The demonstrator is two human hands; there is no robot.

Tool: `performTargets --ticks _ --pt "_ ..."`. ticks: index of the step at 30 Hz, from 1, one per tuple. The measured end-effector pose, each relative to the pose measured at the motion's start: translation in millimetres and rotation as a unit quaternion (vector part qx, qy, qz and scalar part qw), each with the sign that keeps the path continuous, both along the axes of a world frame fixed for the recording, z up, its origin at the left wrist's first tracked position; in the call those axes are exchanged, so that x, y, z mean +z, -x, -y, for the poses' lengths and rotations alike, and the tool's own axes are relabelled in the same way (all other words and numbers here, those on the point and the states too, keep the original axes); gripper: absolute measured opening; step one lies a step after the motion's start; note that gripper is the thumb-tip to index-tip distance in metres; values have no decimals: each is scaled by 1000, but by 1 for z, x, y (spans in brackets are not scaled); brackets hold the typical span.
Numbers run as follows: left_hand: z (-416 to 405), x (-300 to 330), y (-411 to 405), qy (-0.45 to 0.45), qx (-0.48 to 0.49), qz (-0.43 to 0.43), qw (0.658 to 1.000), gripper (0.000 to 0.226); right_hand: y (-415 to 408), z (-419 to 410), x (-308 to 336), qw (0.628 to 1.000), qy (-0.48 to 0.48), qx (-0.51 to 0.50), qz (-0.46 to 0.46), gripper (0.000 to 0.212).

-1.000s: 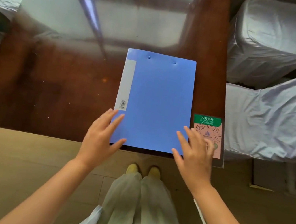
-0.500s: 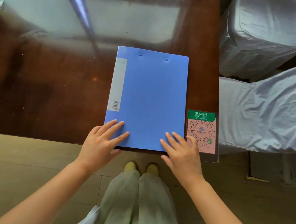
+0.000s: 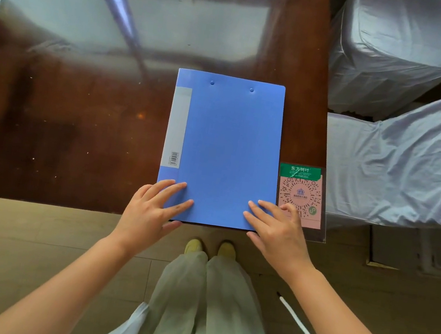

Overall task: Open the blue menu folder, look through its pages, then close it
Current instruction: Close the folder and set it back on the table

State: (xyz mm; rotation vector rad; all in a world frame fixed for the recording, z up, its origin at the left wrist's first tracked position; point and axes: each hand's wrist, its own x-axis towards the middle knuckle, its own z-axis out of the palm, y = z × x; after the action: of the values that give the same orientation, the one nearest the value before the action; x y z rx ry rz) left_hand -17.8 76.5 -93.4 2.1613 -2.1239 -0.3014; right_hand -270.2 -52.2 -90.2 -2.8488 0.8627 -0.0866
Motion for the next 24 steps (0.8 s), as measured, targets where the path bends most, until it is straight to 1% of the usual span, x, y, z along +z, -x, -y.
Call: performTargets --ticks 9,24 --pt "1 -2 -2 12 -11 -4 1000 53 5 9 -1 999 -16 25 25 41" --pt "-1 -6 -2 48 -33 22 998 42 8 13 -7 998 -17 48 46 34"
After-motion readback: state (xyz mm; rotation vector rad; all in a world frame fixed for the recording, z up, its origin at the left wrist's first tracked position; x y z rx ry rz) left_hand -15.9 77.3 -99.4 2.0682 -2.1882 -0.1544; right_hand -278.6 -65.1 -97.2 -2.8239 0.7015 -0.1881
